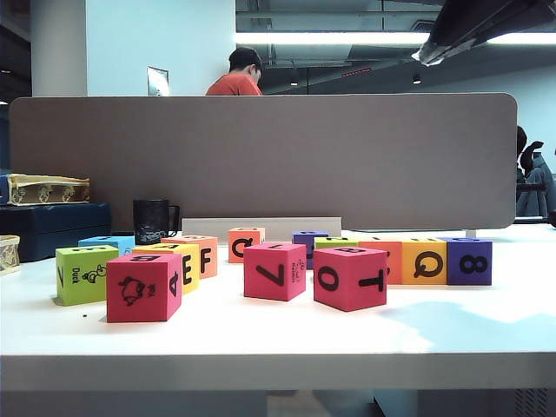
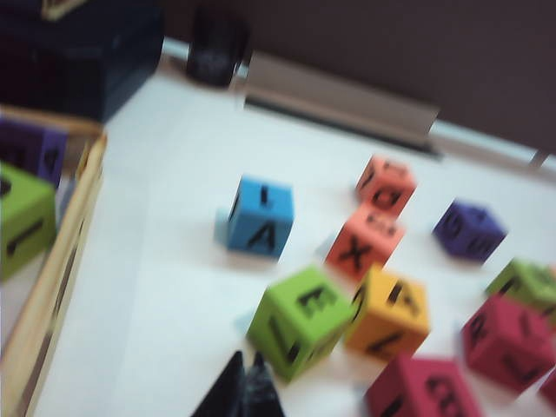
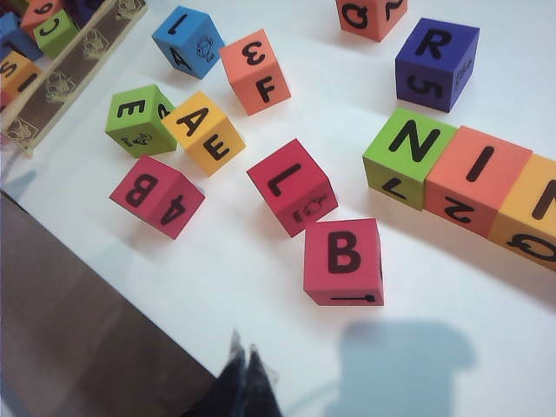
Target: Select the appropriate blocks from the scattered letter blocks on the table and arrange them in a row to spell out "LEARNING".
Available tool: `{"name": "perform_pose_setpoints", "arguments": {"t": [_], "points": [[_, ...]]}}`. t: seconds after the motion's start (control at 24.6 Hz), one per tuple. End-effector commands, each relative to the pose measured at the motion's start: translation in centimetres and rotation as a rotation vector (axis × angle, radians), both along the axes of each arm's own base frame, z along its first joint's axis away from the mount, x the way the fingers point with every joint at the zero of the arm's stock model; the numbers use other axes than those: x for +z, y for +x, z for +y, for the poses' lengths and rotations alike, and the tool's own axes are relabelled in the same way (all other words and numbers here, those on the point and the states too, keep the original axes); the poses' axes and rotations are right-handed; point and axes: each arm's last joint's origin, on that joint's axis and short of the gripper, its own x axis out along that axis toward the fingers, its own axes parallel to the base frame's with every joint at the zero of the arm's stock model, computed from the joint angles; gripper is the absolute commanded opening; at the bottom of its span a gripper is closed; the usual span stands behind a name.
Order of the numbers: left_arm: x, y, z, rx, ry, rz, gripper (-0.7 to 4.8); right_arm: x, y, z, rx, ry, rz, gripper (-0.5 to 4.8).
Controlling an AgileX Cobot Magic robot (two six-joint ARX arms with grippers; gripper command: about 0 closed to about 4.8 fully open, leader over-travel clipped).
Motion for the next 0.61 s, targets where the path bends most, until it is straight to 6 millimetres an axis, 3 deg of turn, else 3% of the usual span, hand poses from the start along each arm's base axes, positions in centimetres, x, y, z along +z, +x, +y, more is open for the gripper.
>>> {"name": "perform_pose_setpoints", "arguments": {"t": [0.04, 0.41, 0.61], "points": [[1.4, -0.3, 0.0, -0.014, -0.019, -0.059, -0.05, 0.2, 0.0, 0.0, 0.004, 0.002, -0.011, -0.03], [3.7, -1.0, -0.2, -0.079, -0.025, -0.079, -0.05, 0.2, -0.5, 0.9, 0.052, -0.002, -0.014, -0.03], [5.3, -0.2, -0.4, -0.148, -0.005, -0.023, -0.06, 0.2, -0.9, 1.6, 0.076, -0.015, -0.021, -0.03]]}}
